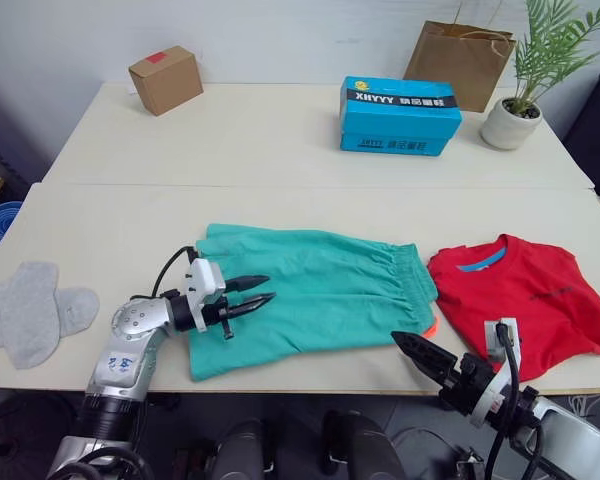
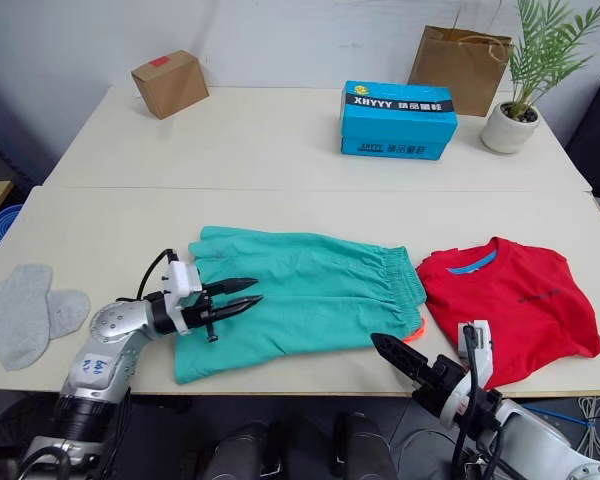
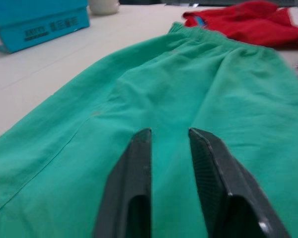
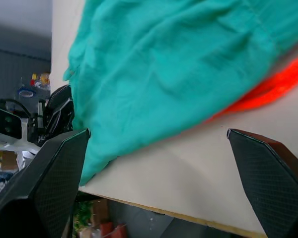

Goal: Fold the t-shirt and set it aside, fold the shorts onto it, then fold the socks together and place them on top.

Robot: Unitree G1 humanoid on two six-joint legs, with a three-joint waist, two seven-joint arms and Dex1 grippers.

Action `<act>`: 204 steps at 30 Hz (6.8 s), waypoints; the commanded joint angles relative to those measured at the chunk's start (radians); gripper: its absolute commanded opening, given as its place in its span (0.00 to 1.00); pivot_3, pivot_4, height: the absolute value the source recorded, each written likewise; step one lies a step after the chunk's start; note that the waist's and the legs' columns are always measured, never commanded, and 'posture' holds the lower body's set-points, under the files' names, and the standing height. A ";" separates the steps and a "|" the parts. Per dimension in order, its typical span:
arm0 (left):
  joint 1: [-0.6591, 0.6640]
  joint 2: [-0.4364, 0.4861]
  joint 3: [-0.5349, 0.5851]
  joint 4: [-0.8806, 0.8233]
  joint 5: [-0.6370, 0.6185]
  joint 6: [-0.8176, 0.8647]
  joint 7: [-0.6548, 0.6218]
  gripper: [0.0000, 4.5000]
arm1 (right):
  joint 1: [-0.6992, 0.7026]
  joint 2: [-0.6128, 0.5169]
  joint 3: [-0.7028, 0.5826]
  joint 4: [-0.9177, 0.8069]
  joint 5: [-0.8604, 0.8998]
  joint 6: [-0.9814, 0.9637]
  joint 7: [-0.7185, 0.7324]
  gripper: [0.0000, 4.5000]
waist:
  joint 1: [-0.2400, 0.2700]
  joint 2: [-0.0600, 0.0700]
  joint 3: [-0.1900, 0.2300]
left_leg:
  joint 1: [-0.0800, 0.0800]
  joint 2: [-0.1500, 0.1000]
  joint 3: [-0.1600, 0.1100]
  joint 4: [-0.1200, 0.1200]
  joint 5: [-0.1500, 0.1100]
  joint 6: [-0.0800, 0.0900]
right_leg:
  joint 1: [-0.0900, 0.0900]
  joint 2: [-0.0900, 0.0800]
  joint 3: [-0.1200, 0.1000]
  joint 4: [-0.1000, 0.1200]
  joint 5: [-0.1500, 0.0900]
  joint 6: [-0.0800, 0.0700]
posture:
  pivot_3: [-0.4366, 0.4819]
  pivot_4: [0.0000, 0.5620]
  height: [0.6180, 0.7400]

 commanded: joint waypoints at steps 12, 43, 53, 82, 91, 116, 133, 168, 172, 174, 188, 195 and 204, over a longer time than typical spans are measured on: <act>-0.038 -0.016 -0.030 0.121 0.032 -0.054 -0.062 0.00 | -0.340 0.318 0.210 0.172 -0.322 -0.119 -0.178 1.00 | -0.015 -0.003 -0.002 | 0.002 0.002 0.000 0.000 0.002 -0.002 | 0.001 0.003 0.002 0.000 0.003 -0.002 | 0.48 0.27 1.00; 0.152 0.024 0.102 -0.189 -0.051 0.296 0.161 0.00 | -0.731 0.275 0.541 0.208 -1.603 -0.546 0.744 0.01 | -0.034 0.002 -0.001 | 0.000 0.001 0.001 -0.002 0.004 -0.003 | -0.002 0.000 0.000 0.001 0.005 -0.002 | 0.48 0.27 1.00; 0.222 0.035 0.153 -0.286 -0.092 0.411 0.221 0.00 | -0.926 0.413 0.658 0.437 -1.676 -0.499 0.911 0.01 | -0.037 0.002 -0.001 | 0.001 0.002 0.002 -0.001 0.007 -0.007 | -0.002 0.000 -0.001 0.002 0.004 -0.003 | 0.48 0.27 1.00; 0.608 -0.114 0.643 -0.647 -0.582 0.464 0.357 0.00 | -0.975 0.340 0.408 0.519 -1.337 -0.193 1.368 0.25 | -0.035 0.001 -0.001 | 0.000 0.000 0.001 -0.001 -0.005 -0.006 | -0.002 -0.004 -0.002 -0.001 0.004 -0.004 | 0.48 0.27 1.00; 0.313 0.173 0.282 -0.634 -0.476 0.587 0.224 0.00 | -0.901 0.412 0.585 0.774 -1.759 -0.734 1.263 0.01 | -0.033 0.001 0.000 | 0.000 -0.001 0.002 0.000 0.003 -0.012 | -0.001 -0.003 -0.002 0.000 0.006 -0.003 | 0.48 0.27 1.00; -0.063 0.033 0.139 -0.102 -0.220 0.230 0.056 0.00 | -0.768 0.263 0.391 0.482 -1.455 -0.361 1.363 0.01 | -0.036 0.000 0.000 | 0.002 0.005 0.003 0.000 0.007 -0.011 | -0.002 0.003 0.000 0.002 0.005 -0.006 | 0.48 0.27 1.00; 0.094 0.068 0.166 -0.224 -0.213 0.263 0.055 0.00 | -0.890 0.346 0.410 0.613 -1.518 -0.449 1.353 0.01 | -0.035 0.001 0.000 | 0.001 0.004 0.002 0.000 0.007 -0.010 | -0.002 0.002 -0.001 0.002 0.005 -0.006 | 0.48 0.27 1.00; 0.247 0.159 0.234 -0.362 -0.275 0.290 -0.011 0.00 | -1.082 0.188 0.344 0.690 -1.391 0.136 1.385 0.57 | -0.054 0.002 0.001 | 0.002 0.004 0.002 -0.001 0.007 -0.010 | -0.003 0.001 -0.001 0.004 0.004 -0.007 | 0.48 0.27 1.00; 0.309 0.201 0.261 -0.477 -0.313 0.332 -0.017 0.00 | -1.238 0.200 0.399 0.814 -1.424 0.356 1.320 0.89 | -0.059 0.003 0.001 | 0.003 0.004 0.001 -0.002 0.003 -0.012 | -0.003 0.000 -0.001 0.005 0.003 -0.010 | 0.48 0.27 1.00; 0.340 0.211 0.274 -0.516 -0.317 0.339 -0.018 0.00 | -1.293 0.238 0.427 0.920 -1.460 0.327 1.329 1.00 | -0.060 0.003 0.001 | 0.003 0.004 0.001 -0.002 0.003 -0.013 | -0.003 0.000 -0.002 0.006 0.002 -0.011 | 0.48 0.27 1.00; 0.529 0.213 0.497 -0.641 -0.423 0.391 0.024 0.73 | -1.621 0.657 0.404 1.616 -1.610 0.147 1.269 0.86 | -0.091 0.002 0.001 | 0.004 0.005 0.002 -0.002 0.009 -0.015 | -0.004 0.002 -0.001 0.010 0.001 -0.013 | 0.48 0.27 1.00; 0.524 0.189 0.503 -0.641 -0.415 0.377 0.049 1.00 | -1.628 0.715 0.346 1.654 -1.625 0.145 1.259 0.30 | -0.094 0.002 0.001 | 0.004 0.008 0.002 -0.003 0.008 -0.018 | -0.005 0.005 -0.001 0.010 0.000 -0.016 | 0.48 0.27 1.00; 0.462 0.126 0.383 -0.685 -0.422 0.406 0.111 1.00 | -1.333 0.443 0.317 0.934 -1.418 0.472 1.411 0.01 | -0.055 0.003 0.001 | 0.002 0.009 0.001 -0.002 0.004 -0.022 | -0.005 0.006 -0.001 0.008 -0.001 -0.016 | 0.48 0.27 1.00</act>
